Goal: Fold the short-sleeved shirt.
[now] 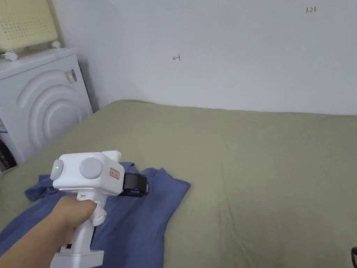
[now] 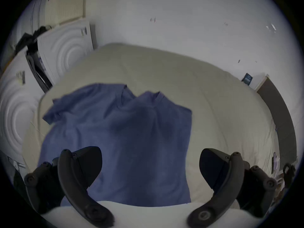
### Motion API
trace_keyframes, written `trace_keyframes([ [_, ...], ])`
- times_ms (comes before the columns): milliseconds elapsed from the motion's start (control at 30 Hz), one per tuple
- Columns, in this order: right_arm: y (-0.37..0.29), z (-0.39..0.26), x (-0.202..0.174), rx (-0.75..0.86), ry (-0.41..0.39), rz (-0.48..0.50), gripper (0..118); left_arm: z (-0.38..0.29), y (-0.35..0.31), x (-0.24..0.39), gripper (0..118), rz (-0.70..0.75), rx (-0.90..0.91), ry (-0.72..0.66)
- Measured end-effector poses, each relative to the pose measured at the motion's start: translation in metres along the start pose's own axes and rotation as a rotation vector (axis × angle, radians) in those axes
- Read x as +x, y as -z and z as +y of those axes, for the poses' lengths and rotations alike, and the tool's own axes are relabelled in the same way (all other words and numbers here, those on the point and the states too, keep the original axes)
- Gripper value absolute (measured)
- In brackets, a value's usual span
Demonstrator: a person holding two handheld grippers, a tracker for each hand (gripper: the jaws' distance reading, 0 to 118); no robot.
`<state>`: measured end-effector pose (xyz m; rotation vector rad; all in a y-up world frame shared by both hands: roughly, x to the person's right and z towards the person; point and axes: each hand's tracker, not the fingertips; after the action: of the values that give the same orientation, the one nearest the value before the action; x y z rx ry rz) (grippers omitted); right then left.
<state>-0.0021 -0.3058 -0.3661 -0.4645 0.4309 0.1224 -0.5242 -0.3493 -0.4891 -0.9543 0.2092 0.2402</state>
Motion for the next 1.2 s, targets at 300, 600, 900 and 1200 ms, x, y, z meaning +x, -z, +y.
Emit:
trace_keyframes([
  [300, 0.010, -0.021, 0.005, -0.058, 0.007, 0.020, 1, -0.011, 0.074, 0.015, 118, 0.031, -0.088, -0.017],
  [600, -0.003, -0.035, 0.005, -0.078, 0.008, 0.025, 1, -0.013, 0.055, -0.011, 1, -0.055, 0.057, -0.103],
  [900, -0.028, -0.026, 0.014, -0.020, 0.079, 0.023, 1, 0.018, 0.003, 0.056, 1, -0.198, 0.144, 0.054],
  [1200, -0.072, -0.022, 0.034, 0.029, 0.102, -0.029, 1, 0.038, -0.033, 0.256, 1, -0.563, 0.194, 0.267],
])
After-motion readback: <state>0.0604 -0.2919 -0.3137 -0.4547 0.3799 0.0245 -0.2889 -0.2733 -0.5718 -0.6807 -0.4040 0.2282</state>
